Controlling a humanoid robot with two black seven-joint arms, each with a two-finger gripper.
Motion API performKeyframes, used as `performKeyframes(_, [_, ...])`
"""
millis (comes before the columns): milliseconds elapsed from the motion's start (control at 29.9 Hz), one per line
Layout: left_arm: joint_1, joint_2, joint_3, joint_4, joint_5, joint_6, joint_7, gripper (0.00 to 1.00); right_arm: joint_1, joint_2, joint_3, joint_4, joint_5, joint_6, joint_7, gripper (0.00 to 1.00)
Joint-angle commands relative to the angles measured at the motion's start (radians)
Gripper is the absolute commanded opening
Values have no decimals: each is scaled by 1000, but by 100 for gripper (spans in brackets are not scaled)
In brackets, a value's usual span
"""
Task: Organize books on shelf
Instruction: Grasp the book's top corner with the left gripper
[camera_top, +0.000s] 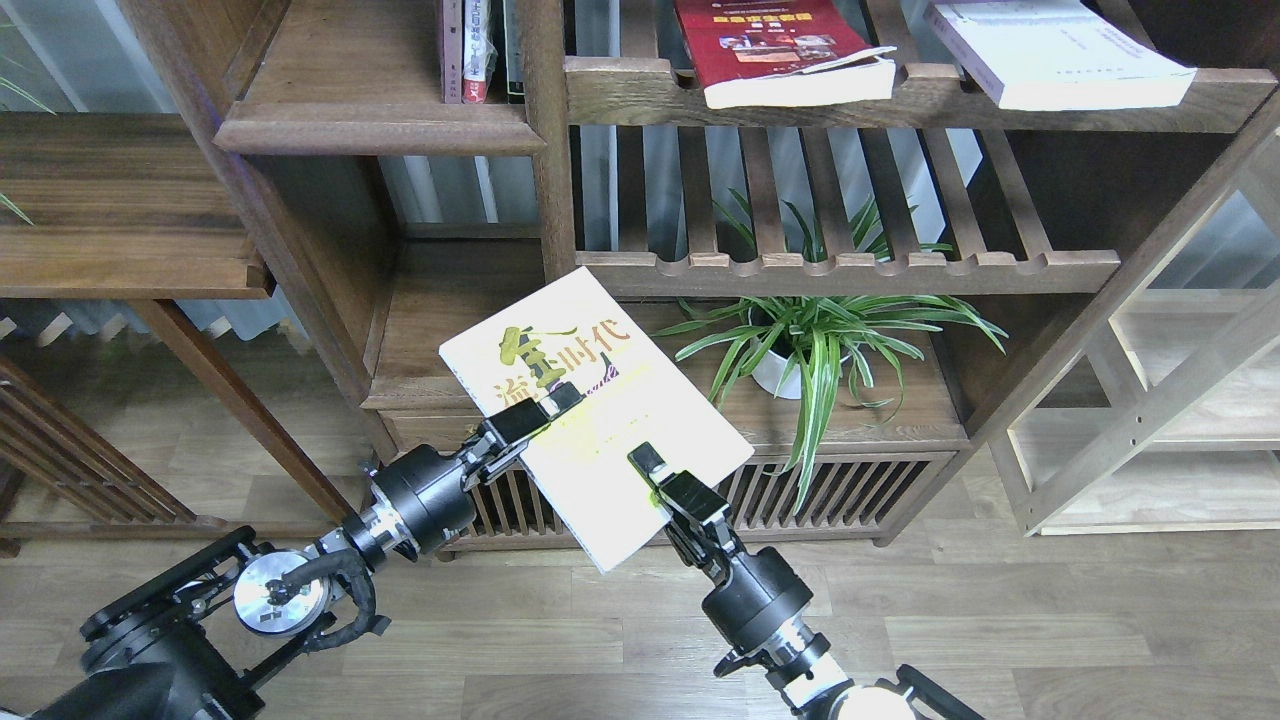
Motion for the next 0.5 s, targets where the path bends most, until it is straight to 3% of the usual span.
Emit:
performKeyframes(0, [-1,-4,2,13,-3,0,0,5,0,2,1,0,-2,0,1,10])
performKeyframes(134, [-1,-2,0,27,-3,0,0,4,0,2,1,-2,-2,0,1,11])
performKeyframes(200, [-1,-1,0,27,-4,0,-2,3,0,2,4,-2,-2,0,1,16])
performKeyframes(267, [-1,-1,0,27,-4,0,-3,3,0,2,9,-2,-2,0,1,40])
performKeyframes(301, [-1,-1,0,27,-4,0,-3,3,0,3,12,-2,-3,0,1,62])
performKeyframes(468, [0,-1,0,33,-4,0,-5,3,0,6,17,-3,-5,0,1,70])
